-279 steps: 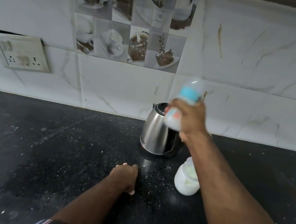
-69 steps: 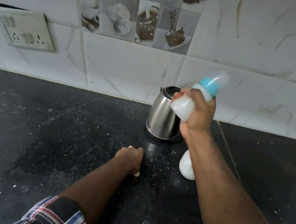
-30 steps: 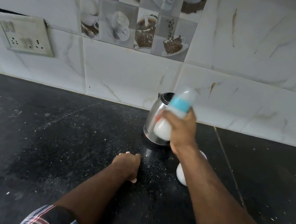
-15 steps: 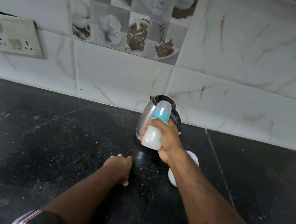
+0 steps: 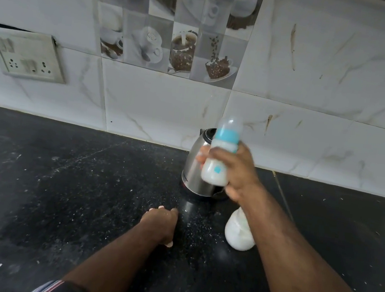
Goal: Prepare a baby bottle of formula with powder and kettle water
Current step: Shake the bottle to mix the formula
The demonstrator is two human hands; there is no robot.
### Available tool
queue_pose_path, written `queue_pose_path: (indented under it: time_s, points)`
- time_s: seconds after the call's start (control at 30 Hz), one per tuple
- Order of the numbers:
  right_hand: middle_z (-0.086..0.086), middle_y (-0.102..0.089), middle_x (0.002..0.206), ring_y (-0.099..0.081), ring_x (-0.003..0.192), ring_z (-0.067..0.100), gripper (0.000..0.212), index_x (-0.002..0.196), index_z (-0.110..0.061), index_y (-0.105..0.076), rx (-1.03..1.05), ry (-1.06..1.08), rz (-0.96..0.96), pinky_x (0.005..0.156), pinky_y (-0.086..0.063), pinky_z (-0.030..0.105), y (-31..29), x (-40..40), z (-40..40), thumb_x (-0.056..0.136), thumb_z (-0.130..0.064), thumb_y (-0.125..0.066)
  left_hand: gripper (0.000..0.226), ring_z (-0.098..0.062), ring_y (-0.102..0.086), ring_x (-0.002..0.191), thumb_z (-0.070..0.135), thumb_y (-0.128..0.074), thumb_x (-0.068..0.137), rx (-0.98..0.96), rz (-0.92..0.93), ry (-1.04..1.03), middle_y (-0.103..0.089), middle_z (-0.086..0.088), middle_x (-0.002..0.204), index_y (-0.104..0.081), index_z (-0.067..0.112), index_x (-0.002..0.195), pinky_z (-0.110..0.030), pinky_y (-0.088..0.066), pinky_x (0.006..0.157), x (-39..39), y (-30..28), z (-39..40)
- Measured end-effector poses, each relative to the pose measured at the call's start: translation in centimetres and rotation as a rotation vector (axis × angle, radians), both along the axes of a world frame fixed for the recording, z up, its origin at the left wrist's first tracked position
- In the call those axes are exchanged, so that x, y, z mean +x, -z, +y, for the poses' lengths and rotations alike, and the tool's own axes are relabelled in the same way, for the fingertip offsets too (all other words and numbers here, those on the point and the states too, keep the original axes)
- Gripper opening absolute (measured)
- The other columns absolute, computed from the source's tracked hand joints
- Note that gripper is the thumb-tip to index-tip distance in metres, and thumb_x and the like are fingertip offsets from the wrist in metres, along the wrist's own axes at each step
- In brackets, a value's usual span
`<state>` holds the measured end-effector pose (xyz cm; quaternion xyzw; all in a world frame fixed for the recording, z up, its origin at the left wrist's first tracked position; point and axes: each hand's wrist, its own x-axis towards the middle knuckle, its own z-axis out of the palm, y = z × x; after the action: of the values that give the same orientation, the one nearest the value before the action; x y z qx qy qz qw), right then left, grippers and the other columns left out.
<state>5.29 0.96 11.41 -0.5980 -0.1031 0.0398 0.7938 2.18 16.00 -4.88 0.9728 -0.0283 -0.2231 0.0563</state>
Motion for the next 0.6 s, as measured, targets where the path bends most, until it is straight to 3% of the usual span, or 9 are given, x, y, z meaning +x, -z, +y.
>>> queue_pose_path:
  time_s: [0.13,0.23,0.27,0.4,0.47,0.53,0.6]
  points:
    - [0.001,-0.071,0.069,-0.069,0.061,0.021,0.046,0.096,-0.014,-0.059,0.142,0.322,-0.219,0.06,-0.057,0.033,-1.5,1.4,0.1,0.057,-0.007,-0.082,0.085,-0.039,-0.053,0.136,0.031,-0.086,0.082,0.006,0.009,-0.01,-0.054,-0.017,0.148,-0.038,0.011,0.149,-0.052,-0.05,0.108,0.0,-0.1,-0.1]
    - [-0.007,-0.069,0.07,-0.064,0.058,0.002,0.046,0.093,-0.018,-0.063,-0.276,0.231,-0.126,0.061,-0.052,0.028,2.9,-0.9,1.9,0.057,-0.005,-0.088,0.088,-0.039,-0.052,0.138,0.033,-0.086,0.083,-0.003,0.01,-0.014,-0.052,-0.017,0.15,-0.035,0.012,0.152,-0.051,-0.05,0.109,-0.1,-0.2,-0.1]
    - [-0.008,-0.069,0.07,-0.063,0.058,0.001,0.046,0.093,-0.018,-0.063,-0.313,0.205,-0.1,0.061,-0.052,0.029,3.6,-1.1,2.1,0.057,-0.006,-0.088,0.089,-0.039,-0.052,0.138,0.033,-0.085,0.083,-0.003,0.011,-0.017,-0.052,-0.017,0.15,-0.034,0.012,0.153,-0.051,-0.05,0.109,0.0,-0.1,-0.1]
    - [-0.006,-0.071,0.069,-0.068,0.064,0.018,0.05,0.094,-0.021,-0.06,0.156,0.44,-0.149,0.062,-0.057,0.034,1.3,1.6,0.9,0.052,-0.011,-0.084,0.085,-0.039,-0.05,0.14,0.032,-0.086,0.082,-0.023,-0.002,-0.019,-0.054,-0.018,0.148,-0.038,0.011,0.149,-0.052,-0.049,0.11,0.1,0.2,0.1]
    - [-0.008,-0.07,0.072,-0.067,0.068,0.016,0.049,0.096,-0.023,-0.061,-0.008,0.411,-0.138,0.061,-0.057,0.03,2.4,0.6,1.3,0.056,-0.008,-0.085,0.084,-0.039,-0.05,0.14,0.031,-0.086,0.082,-0.019,-0.006,-0.018,-0.055,-0.017,0.148,-0.039,0.011,0.149,-0.052,-0.049,0.11,0.0,0.1,0.0]
    - [-0.01,-0.069,0.07,-0.066,0.067,0.012,0.047,0.094,-0.02,-0.063,-0.26,0.207,-0.117,0.059,-0.054,0.026,4.7,-1.4,2.1,0.058,-0.004,-0.088,0.085,-0.038,-0.053,0.138,0.03,-0.086,0.082,-0.021,-0.009,-0.016,-0.056,-0.017,0.147,-0.039,0.011,0.15,-0.051,-0.049,0.11,0.0,0.1,0.0]
    - [-0.007,-0.07,0.073,-0.067,0.067,0.015,0.048,0.093,-0.02,-0.064,-0.187,0.271,-0.125,0.061,-0.056,0.03,4.0,-0.6,1.9,0.053,-0.009,-0.089,0.085,-0.039,-0.053,0.138,0.031,-0.086,0.082,-0.012,-0.016,-0.009,-0.056,-0.017,0.147,-0.038,0.011,0.15,-0.051,-0.049,0.11,0.1,0.0,-0.1]
